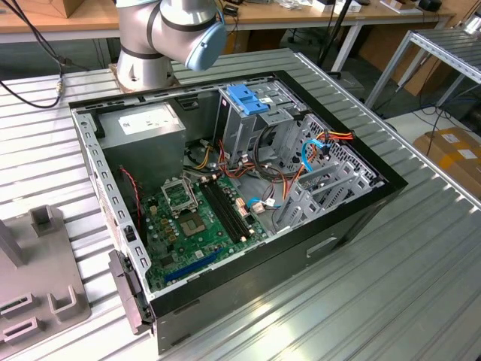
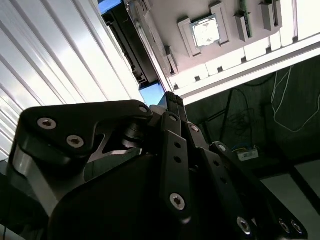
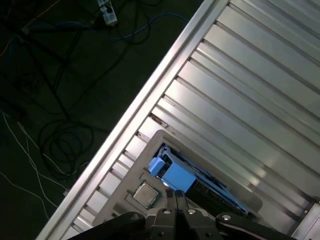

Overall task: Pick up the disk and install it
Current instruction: 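Pick up the disk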

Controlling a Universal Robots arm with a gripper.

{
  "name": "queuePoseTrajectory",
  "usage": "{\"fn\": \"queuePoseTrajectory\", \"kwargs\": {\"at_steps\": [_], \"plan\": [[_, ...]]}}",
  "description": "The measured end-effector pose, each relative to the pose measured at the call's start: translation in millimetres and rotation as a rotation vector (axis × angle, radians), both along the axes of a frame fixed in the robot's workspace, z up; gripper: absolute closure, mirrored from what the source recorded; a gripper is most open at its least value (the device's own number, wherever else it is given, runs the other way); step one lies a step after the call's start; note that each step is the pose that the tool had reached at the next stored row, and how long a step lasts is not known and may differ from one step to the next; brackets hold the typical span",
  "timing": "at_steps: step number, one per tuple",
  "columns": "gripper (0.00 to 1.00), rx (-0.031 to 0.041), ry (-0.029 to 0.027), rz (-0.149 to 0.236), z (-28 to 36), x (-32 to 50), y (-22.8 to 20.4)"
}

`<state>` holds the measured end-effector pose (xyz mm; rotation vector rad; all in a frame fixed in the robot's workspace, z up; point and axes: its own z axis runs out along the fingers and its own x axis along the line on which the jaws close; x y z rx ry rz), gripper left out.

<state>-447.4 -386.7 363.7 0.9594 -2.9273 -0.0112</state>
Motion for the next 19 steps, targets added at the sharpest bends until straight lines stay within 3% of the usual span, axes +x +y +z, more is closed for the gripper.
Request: {"fn": "queuePoseTrajectory", "kwargs": {"at_steps": [2,19], "plan": [[0.89,0.0000,0.0000,0.026,0.0,0.0,0.0],[0.89,0.0000,0.0000,0.044,0.0,0.0,0.1]]}}
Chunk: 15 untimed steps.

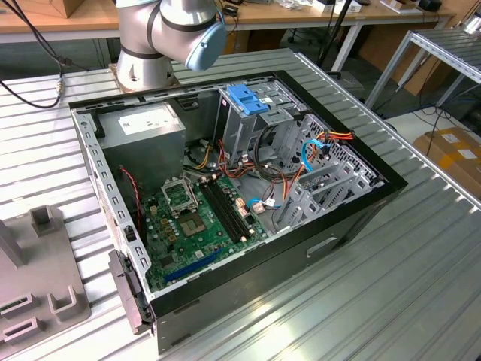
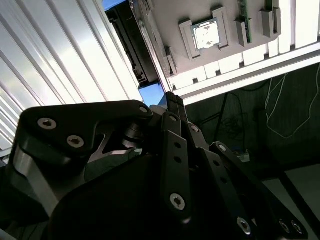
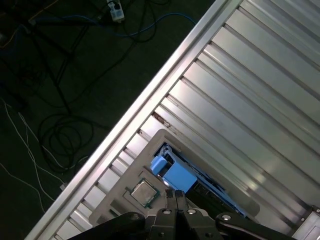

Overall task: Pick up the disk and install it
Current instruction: 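Pick up the disk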

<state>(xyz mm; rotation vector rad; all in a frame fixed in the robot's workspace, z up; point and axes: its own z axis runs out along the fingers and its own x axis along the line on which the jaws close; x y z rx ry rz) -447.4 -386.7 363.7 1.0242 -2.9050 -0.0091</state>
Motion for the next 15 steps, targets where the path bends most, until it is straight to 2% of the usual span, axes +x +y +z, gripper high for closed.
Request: {"fn": "queuePoseTrajectory", "kwargs": {"at_steps": [6,15], "plan": [[0.89,0.0000,0.0000,0.074,0.0,0.0,0.0],[0.89,0.0000,0.0000,0.143,0.0,0.0,0.0]]}}
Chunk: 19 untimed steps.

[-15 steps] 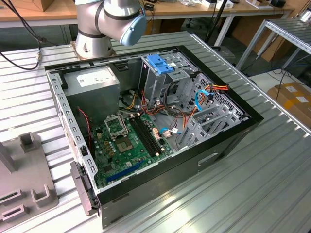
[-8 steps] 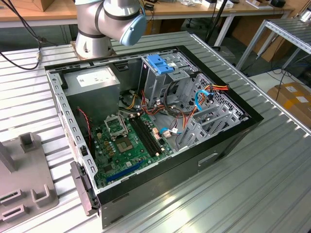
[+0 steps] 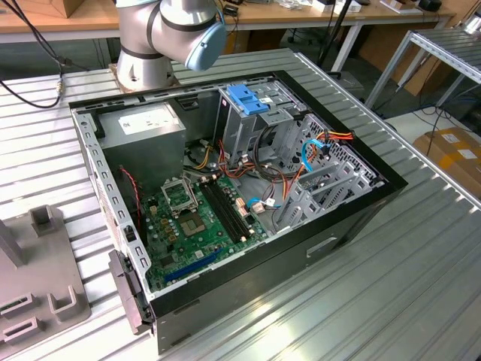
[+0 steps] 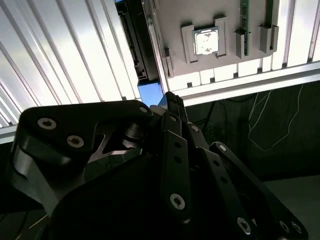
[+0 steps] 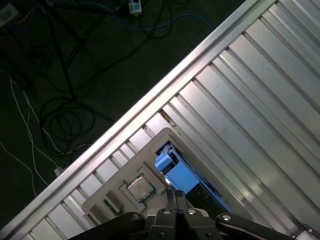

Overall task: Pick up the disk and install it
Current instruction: 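Pick up the disk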

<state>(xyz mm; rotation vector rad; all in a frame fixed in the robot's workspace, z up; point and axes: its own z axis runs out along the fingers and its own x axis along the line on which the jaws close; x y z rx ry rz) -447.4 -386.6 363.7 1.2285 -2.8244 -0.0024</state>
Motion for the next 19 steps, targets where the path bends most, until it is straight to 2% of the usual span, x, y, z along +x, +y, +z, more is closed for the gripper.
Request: {"fn": "queuePoseTrajectory", "kwargs": {"at_steps": [5,11,19], "plan": [[0.89,0.0000,0.0000,0.048,0.0,0.0,0.0],[0.89,0.0000,0.0000,0.089,0.0,0.0,0.0],[0.89,0.0000,-0.0001,0.095,0.0,0.0,0.0]]}}
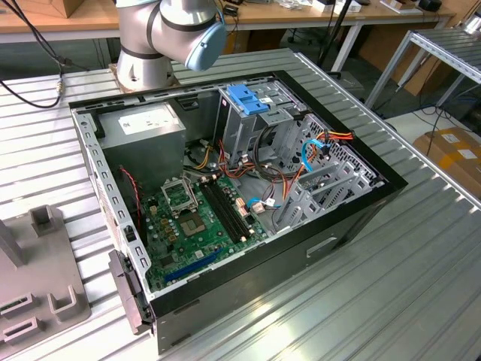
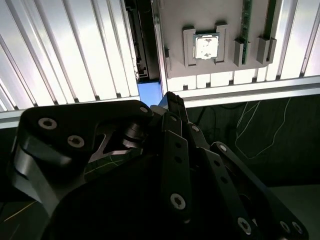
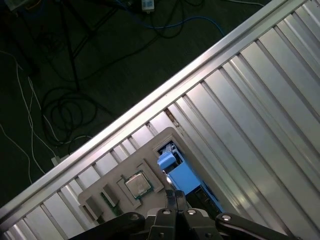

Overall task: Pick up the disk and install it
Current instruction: 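Pick up the disk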

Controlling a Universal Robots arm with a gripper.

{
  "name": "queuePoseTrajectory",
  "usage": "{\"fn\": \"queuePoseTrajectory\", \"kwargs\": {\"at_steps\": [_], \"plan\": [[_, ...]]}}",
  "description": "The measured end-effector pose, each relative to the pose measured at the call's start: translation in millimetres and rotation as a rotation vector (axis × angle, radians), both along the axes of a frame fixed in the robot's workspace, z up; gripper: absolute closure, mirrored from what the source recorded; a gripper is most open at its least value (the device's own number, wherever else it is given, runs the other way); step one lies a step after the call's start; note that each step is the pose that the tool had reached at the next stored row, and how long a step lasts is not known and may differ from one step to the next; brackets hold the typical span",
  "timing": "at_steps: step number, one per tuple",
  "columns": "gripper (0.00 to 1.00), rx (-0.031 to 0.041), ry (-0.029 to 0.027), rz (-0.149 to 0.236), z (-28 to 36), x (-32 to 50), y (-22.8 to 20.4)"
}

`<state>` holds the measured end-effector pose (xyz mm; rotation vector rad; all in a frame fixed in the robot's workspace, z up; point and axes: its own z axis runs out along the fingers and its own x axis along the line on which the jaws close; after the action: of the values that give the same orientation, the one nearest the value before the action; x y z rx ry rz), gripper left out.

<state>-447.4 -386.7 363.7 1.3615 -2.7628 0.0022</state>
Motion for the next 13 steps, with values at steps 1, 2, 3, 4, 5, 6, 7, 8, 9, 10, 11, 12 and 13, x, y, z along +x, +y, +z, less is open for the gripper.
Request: {"fn": "queuePoseTrajectory", "kwargs": {"at_steps": [1,2,3,4,5,6,7,8,9,10,11,12,13], "plan": [[0.89,0.0000,0.0001,0.000,0.0,0.0,0.0],[0.89,0.0000,0.0001,0.001,0.0,0.0,0.0],[0.89,0.0000,0.0000,0.005,0.0,0.0,0.0],[0.89,0.0000,0.0000,0.009,0.0,0.0,0.0],[0.89,0.0000,0.0001,0.024,0.0,0.0,0.1],[0.89,0.0000,0.0000,0.035,0.0,0.0,0.0],[0.89,0.0000,0.0001,0.044,0.0,0.0,0.1],[0.89,0.0000,0.0000,0.060,0.0,0.0,0.1],[0.89,0.0000,0.0000,0.081,0.0,0.0,0.1],[0.89,0.0000,0.0001,0.090,0.0,0.0,0.1],[0.89,0.0002,0.0000,0.100,0.0,0.0,0.2],[0.89,0.0005,0.0000,0.117,0.0,0.0,0.2],[0.89,0.0012,-0.0003,0.128,0.0,0.0,0.2]]}}
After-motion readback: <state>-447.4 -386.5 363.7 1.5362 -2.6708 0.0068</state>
